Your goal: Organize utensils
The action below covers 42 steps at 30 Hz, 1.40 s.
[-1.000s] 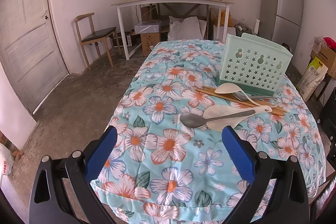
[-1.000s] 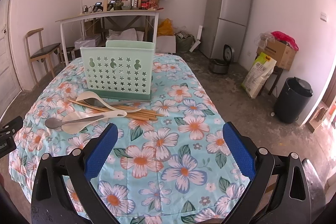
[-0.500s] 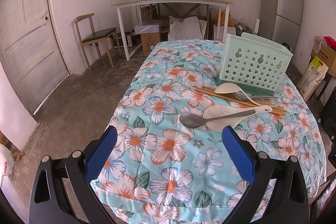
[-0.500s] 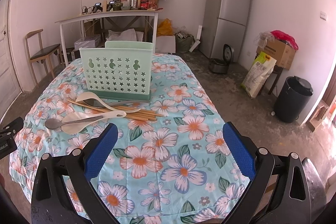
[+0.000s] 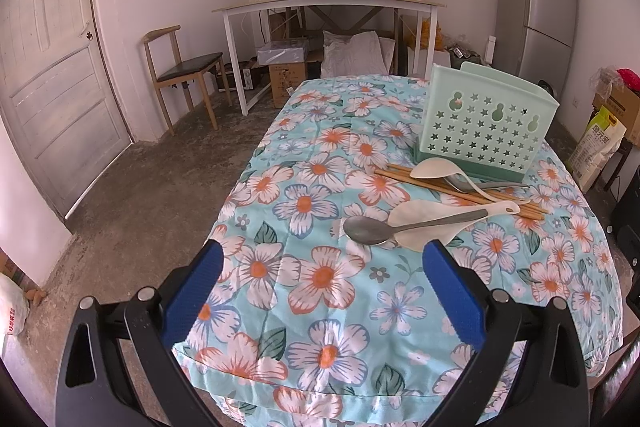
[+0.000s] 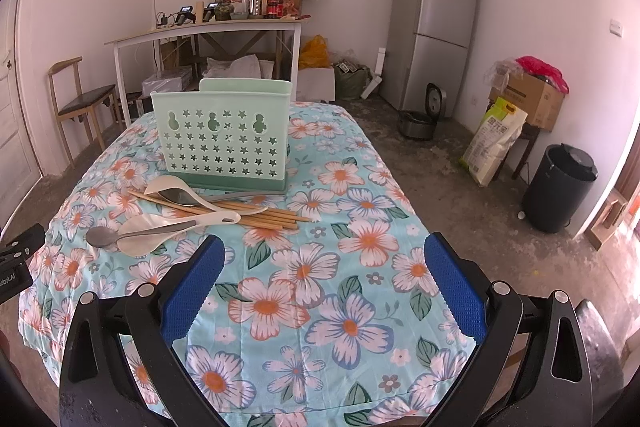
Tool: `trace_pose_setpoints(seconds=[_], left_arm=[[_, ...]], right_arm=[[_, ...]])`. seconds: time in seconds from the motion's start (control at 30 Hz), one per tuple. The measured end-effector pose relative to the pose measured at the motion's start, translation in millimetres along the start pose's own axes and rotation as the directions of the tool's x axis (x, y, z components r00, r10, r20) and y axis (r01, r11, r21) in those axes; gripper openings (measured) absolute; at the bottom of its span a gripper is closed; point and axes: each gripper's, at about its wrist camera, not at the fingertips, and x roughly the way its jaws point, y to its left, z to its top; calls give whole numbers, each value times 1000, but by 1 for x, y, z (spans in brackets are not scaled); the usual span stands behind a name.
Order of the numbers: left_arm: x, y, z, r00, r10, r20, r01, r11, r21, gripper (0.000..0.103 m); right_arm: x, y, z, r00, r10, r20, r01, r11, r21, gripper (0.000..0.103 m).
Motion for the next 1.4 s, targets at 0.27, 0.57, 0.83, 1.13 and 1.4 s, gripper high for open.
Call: trace_pose_setpoints(seconds=[0.27, 0.57, 0.83, 1.13, 1.4], left_arm=[[0, -1, 1, 1000, 0, -3, 0, 1000, 3, 97], [7, -2, 1, 1000, -11, -6, 11, 1000, 25, 98], [26, -3, -2, 999, -33, -20, 34, 997, 67, 98], [63, -11, -5, 991, -76, -110, 86, 992, 89, 98], [79, -5, -10, 952, -291, -99, 295, 955, 32, 97]], right_arm=[[-1, -4, -1, 1000, -6, 3, 6, 1000, 3, 95], [8, -2, -5, 1000, -15, -18, 15, 1000, -8, 95], [24, -1, -12, 998, 18, -52, -19, 1000, -15, 95], [48, 13, -25, 989, 95, -118, -101, 994, -48, 95], [63, 17, -32, 983, 128, -134, -134, 990, -37, 95]])
